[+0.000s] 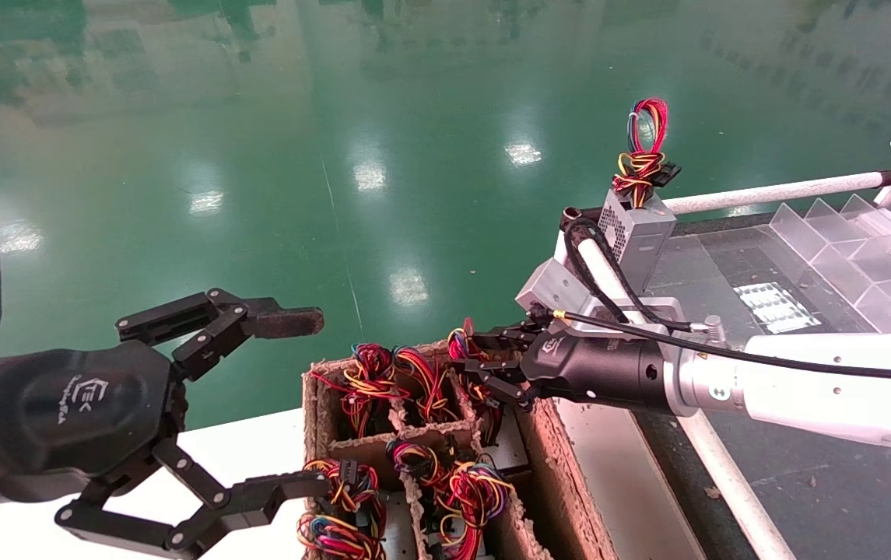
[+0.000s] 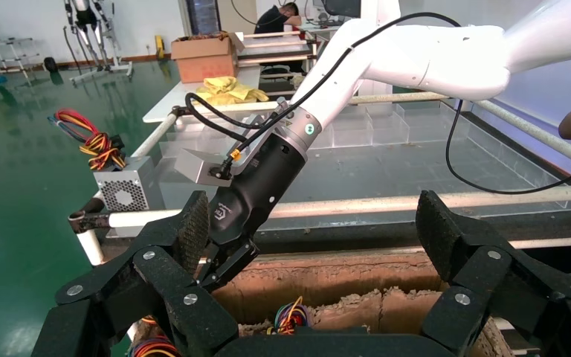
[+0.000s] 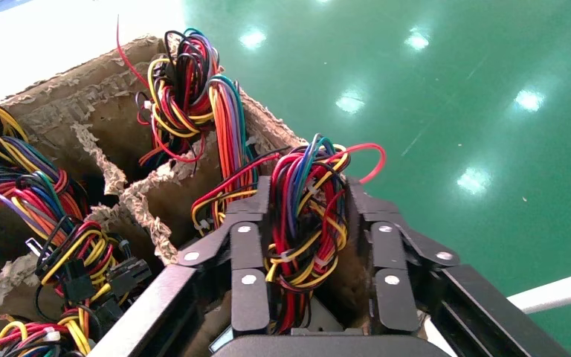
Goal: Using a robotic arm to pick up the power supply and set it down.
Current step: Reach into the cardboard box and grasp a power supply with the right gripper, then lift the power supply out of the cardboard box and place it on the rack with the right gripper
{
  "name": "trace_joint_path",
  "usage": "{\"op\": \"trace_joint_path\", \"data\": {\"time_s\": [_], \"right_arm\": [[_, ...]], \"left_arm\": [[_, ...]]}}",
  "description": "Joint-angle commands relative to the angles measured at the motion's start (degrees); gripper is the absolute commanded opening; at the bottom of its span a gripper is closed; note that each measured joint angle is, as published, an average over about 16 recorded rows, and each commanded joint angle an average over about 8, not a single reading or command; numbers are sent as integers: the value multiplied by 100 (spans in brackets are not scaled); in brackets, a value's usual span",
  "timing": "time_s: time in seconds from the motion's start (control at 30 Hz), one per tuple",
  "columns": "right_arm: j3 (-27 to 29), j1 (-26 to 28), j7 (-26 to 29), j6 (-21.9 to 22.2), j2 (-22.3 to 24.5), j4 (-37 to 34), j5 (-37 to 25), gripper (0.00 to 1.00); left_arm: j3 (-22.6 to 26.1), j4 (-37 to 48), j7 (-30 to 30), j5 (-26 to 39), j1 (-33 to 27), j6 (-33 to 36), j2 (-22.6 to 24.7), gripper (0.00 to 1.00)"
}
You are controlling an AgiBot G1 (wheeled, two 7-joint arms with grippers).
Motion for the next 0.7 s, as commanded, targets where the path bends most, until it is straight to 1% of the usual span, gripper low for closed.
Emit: {"op": "trace_joint_path", "data": {"time_s": [0.03,0.47,0.7], "right_arm": [[0,-10,17,10,10,6,-8,0],[72,-75,-56,41,34,-145,120,0],[227,-151,-138,4,119,-157,421,0]], "left_arm": [[0,0,0,0,0,0,0,100],[0,0,0,0,0,0,0,100],[1,0,0,0,0,0,0,100]]}}
